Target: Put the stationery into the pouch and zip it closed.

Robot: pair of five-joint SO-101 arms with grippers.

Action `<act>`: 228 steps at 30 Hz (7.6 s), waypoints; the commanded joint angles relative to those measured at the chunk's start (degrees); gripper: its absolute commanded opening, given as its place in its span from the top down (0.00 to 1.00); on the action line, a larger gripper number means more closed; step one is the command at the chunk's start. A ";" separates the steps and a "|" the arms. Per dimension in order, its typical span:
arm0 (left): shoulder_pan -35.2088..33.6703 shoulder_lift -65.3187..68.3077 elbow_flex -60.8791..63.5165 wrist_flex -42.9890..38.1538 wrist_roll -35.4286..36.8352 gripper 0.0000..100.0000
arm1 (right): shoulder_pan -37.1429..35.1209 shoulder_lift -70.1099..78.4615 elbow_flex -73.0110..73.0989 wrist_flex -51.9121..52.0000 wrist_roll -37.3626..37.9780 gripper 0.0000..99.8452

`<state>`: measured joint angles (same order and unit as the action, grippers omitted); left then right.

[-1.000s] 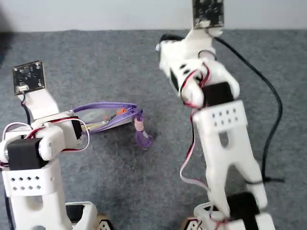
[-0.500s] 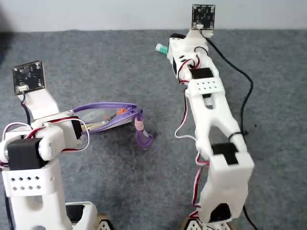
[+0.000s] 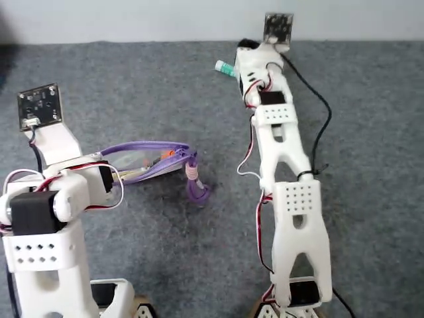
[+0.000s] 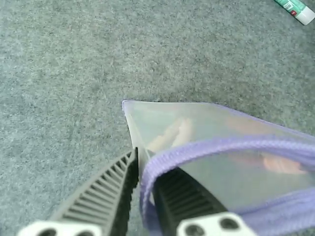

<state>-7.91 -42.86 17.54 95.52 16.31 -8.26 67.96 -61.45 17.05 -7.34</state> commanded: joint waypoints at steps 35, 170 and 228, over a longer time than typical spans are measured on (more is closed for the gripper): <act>0.44 -0.62 0.22 -0.35 0.35 0.99 | -0.57 7.87 -17.49 32.04 3.34 0.99; 10.11 -22.77 8.22 4.92 18.11 0.99 | 2.07 -57.54 57.05 11.47 2.55 0.99; 10.02 -22.77 7.96 4.84 18.20 0.99 | 0.92 -42.24 18.37 64.66 5.71 0.99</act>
<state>2.64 -64.57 26.33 99.47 33.80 -8.09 29.89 -40.18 81.49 -2.24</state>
